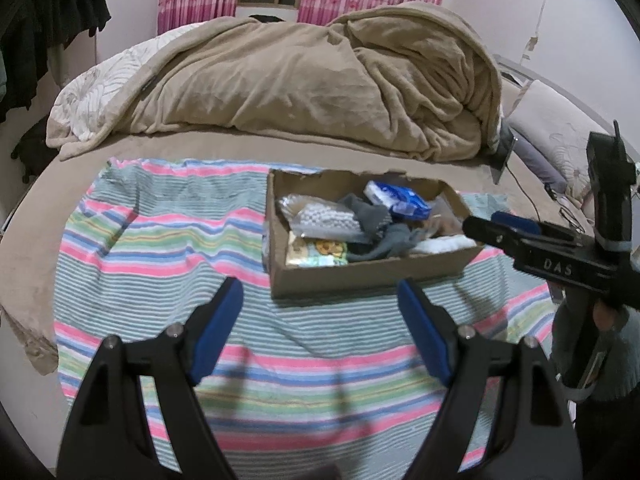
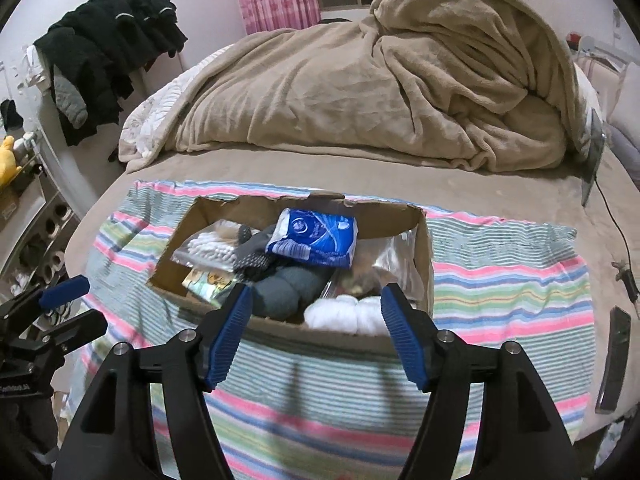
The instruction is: Organize objects
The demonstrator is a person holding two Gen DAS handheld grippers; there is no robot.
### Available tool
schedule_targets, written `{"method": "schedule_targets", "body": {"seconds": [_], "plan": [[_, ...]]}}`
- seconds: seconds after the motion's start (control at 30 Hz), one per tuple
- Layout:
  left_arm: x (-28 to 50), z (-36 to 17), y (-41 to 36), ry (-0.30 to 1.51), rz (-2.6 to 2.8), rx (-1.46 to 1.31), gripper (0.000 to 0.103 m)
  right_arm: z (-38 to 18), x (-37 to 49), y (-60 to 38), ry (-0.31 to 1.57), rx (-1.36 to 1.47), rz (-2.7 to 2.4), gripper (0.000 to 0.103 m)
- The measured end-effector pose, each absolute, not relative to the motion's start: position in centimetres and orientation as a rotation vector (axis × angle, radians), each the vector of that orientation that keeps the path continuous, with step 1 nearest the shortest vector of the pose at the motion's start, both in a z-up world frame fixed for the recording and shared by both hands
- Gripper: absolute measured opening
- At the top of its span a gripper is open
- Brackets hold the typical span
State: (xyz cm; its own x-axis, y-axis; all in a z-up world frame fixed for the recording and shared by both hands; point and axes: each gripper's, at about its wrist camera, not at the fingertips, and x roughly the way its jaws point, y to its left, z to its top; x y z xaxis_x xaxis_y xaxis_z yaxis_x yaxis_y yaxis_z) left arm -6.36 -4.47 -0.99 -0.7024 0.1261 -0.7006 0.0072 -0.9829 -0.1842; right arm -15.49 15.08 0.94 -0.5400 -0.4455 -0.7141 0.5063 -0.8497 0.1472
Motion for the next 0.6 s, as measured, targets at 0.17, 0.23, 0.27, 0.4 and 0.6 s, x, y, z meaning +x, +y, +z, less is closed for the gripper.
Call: {"method": "schedule_targets", "body": {"seconds": [0.17,0.23,0.27,0.4,0.6], "plan": [[-5.2,-0.2,-4.0,-0.256,2.828,-1.166,0.081,1.7,-13.6,15.5,0.111,1.051,-2.361,0.072],[-4.6,0.0,-3.7,-0.252,2.828,-1.161,0.081,1.9,-12.8,15.8,0.112,1.046,-2.362,0.072],[-4.3,0.0,-3.5,-0.25,2.828,-1.16,0.081,2.0,-12.4,15.8,0.112,1.044,-2.362,0.072],[-3.2,0.3,-3.0,-0.241,2.832,-1.165,0.081,2.4,-11.0,16.1,0.117,1.037,-2.363,0.072],[-1.5,0.5,-2.7,-0.256,2.838,-1.16,0.092,2.9,-8.9,16.6,0.118,1.026,-2.358,0.072]]}}
